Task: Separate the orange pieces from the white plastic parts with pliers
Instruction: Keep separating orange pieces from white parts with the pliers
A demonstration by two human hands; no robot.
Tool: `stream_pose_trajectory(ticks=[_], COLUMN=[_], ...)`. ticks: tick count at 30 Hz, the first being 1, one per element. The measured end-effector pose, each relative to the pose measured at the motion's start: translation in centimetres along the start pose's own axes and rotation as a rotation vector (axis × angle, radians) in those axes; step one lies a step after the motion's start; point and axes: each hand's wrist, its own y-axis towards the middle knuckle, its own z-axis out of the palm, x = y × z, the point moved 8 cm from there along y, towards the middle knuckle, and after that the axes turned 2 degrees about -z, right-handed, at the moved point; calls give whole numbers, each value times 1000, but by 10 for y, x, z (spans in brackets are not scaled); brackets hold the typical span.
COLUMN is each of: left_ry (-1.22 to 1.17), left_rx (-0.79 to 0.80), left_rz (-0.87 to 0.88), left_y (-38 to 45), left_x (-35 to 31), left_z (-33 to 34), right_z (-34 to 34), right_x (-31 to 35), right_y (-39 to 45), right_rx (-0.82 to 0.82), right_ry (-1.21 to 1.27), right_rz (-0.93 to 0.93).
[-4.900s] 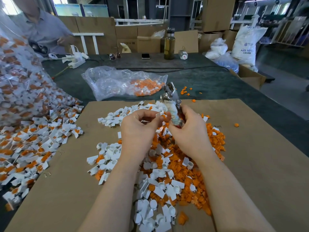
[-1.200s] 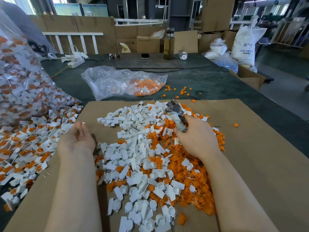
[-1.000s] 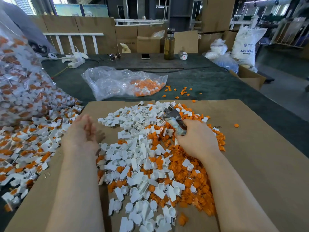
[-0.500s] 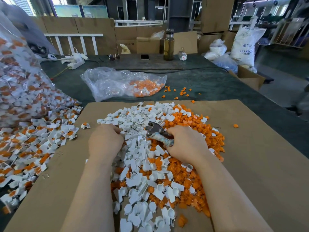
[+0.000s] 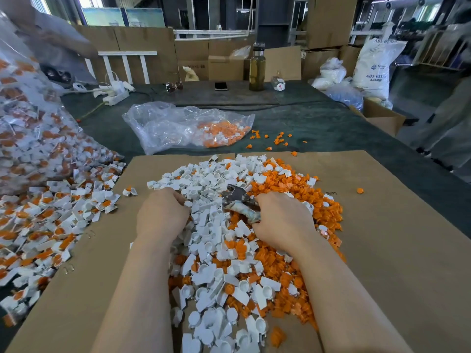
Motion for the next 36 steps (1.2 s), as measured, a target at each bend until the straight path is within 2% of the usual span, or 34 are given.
stream_pose_trajectory(ticks=[3, 8, 13, 18, 21, 25, 34, 36], left_ry=[-18, -219, -568, -830, -826, -708, -340, -322], left_rx=[-53, -137, -19, 96, 146, 196, 157, 146], left_rz=[23, 46, -55, -176, -151, -48, 145, 196], left_y=[1, -4, -8, -11, -14, -20, -28, -30], left_x=[-1, -6, -5, -5, -10, -22, -42, -46], left_z=[-2, -12, -8, -1, 1, 1, 5, 6], right_z=[0, -1, 2, -10, -19, -22, -27, -29], right_x=[0, -2, -2, -3, -7, -13, -17, -18], right_y=[-1, 0, -1, -1, 0, -1, -2, -3], right_rx=[-7, 1, 27, -100, -189, -238, -315, -338], right_ry=[-5, -10, 24, 90, 167, 252, 400, 425], right_rz=[-8, -15, -19, -15, 8, 50, 87, 93])
